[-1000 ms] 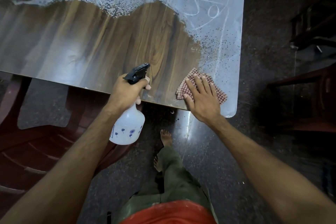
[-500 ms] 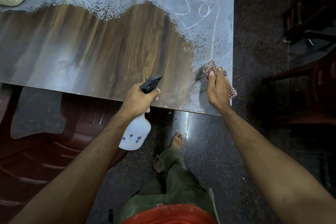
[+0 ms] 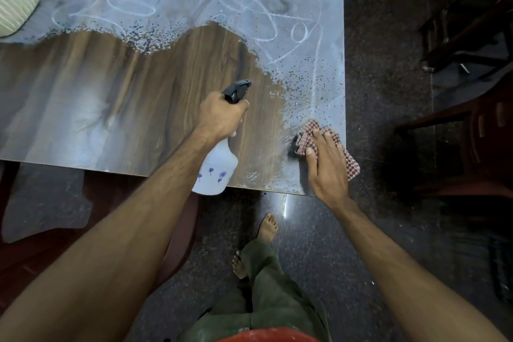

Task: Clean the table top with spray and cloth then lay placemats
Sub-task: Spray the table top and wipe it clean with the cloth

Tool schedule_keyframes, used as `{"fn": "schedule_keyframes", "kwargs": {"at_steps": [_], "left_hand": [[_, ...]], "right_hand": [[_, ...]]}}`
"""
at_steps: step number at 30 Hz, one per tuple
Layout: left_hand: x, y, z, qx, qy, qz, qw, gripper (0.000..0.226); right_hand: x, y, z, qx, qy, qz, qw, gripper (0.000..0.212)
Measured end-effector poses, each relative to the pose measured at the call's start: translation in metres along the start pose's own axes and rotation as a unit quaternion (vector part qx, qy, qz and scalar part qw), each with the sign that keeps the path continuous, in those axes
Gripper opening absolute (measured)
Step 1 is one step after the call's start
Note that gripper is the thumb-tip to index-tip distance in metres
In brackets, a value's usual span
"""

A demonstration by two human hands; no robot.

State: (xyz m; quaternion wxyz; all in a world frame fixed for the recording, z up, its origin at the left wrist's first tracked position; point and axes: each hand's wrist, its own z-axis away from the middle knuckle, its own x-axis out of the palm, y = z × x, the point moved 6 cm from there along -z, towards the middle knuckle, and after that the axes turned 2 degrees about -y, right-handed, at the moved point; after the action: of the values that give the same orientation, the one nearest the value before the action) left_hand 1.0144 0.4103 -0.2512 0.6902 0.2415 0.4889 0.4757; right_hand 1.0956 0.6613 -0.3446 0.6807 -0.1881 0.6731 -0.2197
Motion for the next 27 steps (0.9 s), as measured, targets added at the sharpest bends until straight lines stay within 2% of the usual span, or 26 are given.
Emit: {"fn": "schedule_keyframes", "kwargs": {"at_steps": [4, 6, 10, 14, 18, 21, 27], "left_hand": [[0.003, 0.016, -0.014, 0.008, 0.003, -0.005, 1.000, 0.018], [0.006, 0.020, -0.017, 0.013, -0.008, 0.006, 1.000, 0.014], [0.014, 0.023, -0.021, 0.006, -0.028, -0.012, 1.000, 0.019], [0.024, 0.029, -0.017, 0.014, -0.073, -0.025, 0.997, 0.009], [0.027, 0.032, -0.015, 0.035, -0.081, -0.035, 0.995, 0.010], [0.029, 0.031, -0.012, 0.043, -0.103, -0.027, 0.993, 0.023], [0.028, 0.016, 0.001, 0.028, -0.099, -0.039, 0.994, 0.014]], "right_hand": [[0.002, 0.002, -0.001, -0.003, -0.001, 0.014, 1.000, 0.054], [0.001, 0.001, -0.001, -0.007, 0.004, 0.021, 1.000, 0.056], [0.002, 0.001, -0.001, -0.013, 0.000, 0.036, 0.999, 0.058], [0.003, 0.002, 0.002, -0.018, -0.004, 0.068, 0.998, 0.058], [0.005, 0.001, 0.006, -0.024, -0.013, 0.101, 0.994, 0.058], [0.007, 0.001, 0.010, -0.021, -0.014, 0.132, 0.991, 0.058], [0.010, 0.002, 0.020, -0.008, -0.015, 0.160, 0.987, 0.063]]}}
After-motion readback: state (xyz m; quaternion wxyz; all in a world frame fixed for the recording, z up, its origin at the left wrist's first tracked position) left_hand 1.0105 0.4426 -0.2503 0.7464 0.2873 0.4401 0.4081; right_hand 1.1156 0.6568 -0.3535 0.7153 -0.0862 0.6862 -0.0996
